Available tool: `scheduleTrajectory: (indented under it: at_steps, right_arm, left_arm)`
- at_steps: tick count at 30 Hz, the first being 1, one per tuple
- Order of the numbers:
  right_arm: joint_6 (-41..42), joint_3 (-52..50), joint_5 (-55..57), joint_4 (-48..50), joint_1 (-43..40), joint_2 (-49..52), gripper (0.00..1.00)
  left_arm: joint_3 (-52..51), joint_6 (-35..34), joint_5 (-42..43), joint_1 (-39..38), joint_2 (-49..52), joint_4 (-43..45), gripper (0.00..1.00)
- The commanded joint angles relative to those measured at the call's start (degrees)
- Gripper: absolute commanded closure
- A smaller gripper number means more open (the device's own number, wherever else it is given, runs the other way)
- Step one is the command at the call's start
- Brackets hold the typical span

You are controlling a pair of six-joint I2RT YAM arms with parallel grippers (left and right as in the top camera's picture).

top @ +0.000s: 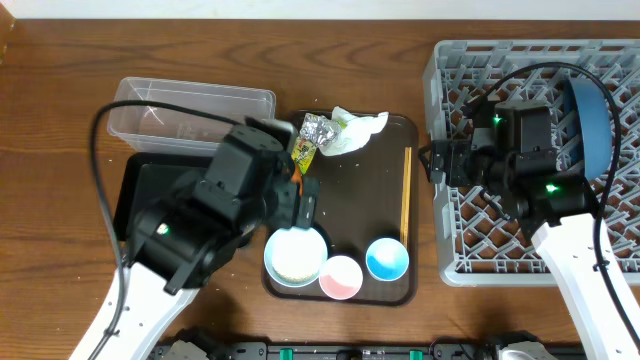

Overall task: Sort waste into correct bins and load items into the dishwasher rack
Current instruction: 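Place blue plate upright in dishwasher rack with right gripper, then grasp pink cup with left gripper and lift it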

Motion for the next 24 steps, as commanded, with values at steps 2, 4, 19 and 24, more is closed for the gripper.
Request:
scheduleTrajectory:
  at_steps: [2, 4, 19, 24]
  right_arm:
    - [1.68, 0.31, -3.32, 3.19, -0.35, -0.17, 0.09]
    - [1.7, 0.31, -3.34, 4.46, -0.37, -0.17, 0.09]
    - [1.66, 0.31, -3.3, 5.31, -0.37, -0.15, 0.08]
    - [1.66, 0.31, -3.3, 5.31, -0.37, -0.15, 0.08]
  left_arm:
    - [-0.55, 1.9, 9.94, -2.54, 6.58, -6.51, 0.05]
    - [-1.99, 1.9, 10.62, -4.24, 9.44, -7.87, 0.05]
    - [-14.43, 2.97, 11.43, -16.57, 21.66, 0.76, 0.41]
    - [-18.08, 2.95, 11.63, -16.57, 21.66, 3.96, 0.53]
